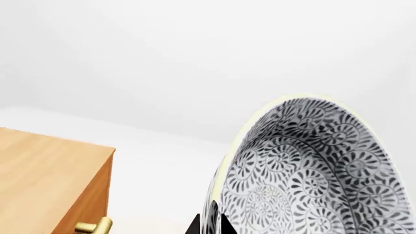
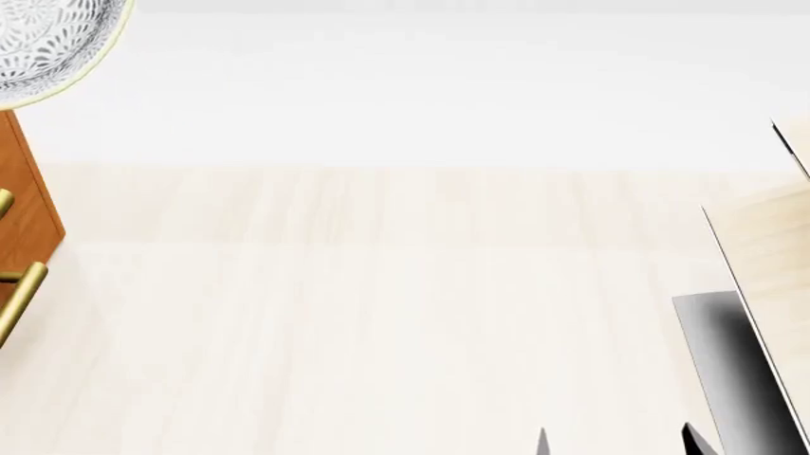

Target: Close the top drawer of the cabinet and put the bowl on top of it.

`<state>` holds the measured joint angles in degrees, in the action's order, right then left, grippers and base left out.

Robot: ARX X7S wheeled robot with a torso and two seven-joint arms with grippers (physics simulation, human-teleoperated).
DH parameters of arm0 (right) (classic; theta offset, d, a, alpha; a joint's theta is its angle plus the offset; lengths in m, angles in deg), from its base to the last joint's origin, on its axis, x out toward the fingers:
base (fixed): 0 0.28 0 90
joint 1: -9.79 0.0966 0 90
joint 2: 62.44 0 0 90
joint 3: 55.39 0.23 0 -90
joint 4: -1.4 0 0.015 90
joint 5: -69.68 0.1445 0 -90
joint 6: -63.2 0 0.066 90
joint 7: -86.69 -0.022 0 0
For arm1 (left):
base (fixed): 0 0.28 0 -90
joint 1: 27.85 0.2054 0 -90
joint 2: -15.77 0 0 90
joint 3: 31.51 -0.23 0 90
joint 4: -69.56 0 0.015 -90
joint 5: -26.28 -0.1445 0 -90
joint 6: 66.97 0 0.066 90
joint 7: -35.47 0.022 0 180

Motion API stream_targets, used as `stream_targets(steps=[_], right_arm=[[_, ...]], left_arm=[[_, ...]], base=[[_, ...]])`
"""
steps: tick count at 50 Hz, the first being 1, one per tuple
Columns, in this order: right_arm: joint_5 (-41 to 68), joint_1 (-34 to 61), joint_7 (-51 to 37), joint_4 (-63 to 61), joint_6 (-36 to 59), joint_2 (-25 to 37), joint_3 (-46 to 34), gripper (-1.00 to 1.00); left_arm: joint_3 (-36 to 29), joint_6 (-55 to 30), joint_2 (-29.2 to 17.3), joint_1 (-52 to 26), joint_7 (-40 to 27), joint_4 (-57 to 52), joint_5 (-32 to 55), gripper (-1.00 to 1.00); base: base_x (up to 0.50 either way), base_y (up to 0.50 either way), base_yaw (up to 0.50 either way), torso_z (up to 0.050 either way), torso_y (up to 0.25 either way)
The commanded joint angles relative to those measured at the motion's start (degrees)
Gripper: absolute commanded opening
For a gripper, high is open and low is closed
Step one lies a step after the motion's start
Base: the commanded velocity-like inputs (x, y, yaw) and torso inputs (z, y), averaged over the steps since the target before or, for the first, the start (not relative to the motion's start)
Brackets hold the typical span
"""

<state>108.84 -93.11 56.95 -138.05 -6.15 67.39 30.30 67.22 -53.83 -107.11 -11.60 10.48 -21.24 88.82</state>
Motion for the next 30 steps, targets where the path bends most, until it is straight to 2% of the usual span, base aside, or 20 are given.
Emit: stream_targets(steps=[1, 20, 21, 23, 26, 30], right_arm=[[0.0, -0.4, 0.0, 0.1, -0.4, 0.2, 0.2, 1.0], [0.5, 0.5, -0.6, -0.9, 0.3, 0.7, -0.3, 1.0], [-4.7, -1.7, 2.3, 3.1, -4.5, -1.4, -2.6, 1.0], [-0.1, 0.5, -0.4, -0.2, -0.3, 0.6, -1.0, 1.0], [-2.5, -0.5, 0.8, 1.3, -2.4, -0.3, -2.0, 1.0], [0.6, 0.7, -0.9, -1.0, 0.0, 1.2, -0.7, 1.0]], left_arm=[[2.7, -0.3, 0.1, -1.6, -2.4, 1.4, 1.3, -1.0], [6.3, -1.7, -0.9, -5.7, -7.0, 3.7, 3.5, -1.0], [6.4, -1.6, -0.9, -5.9, -7.3, 3.7, 3.5, -1.0], [6.7, -1.6, -0.9, -6.1, -7.8, 3.9, 3.6, -1.0], [7.2, -1.5, -0.6, -6.9, -9.2, 5.0, 3.4, -1.0], [8.8, -1.7, -0.5, -8.2, -11.9, 5.8, 3.7, -1.0]], base=[[0.0, 0.0, 0.0, 0.0, 0.0], [0.0, 0.0, 0.0, 0.0, 0.001], [0.0, 0.0, 0.0, 0.0, 0.0], [0.0, 0.0, 0.0, 0.0, 0.0], [0.0, 0.0, 0.0, 0.0, 0.0], [0.0, 0.0, 0.0, 0.0, 0.0]])
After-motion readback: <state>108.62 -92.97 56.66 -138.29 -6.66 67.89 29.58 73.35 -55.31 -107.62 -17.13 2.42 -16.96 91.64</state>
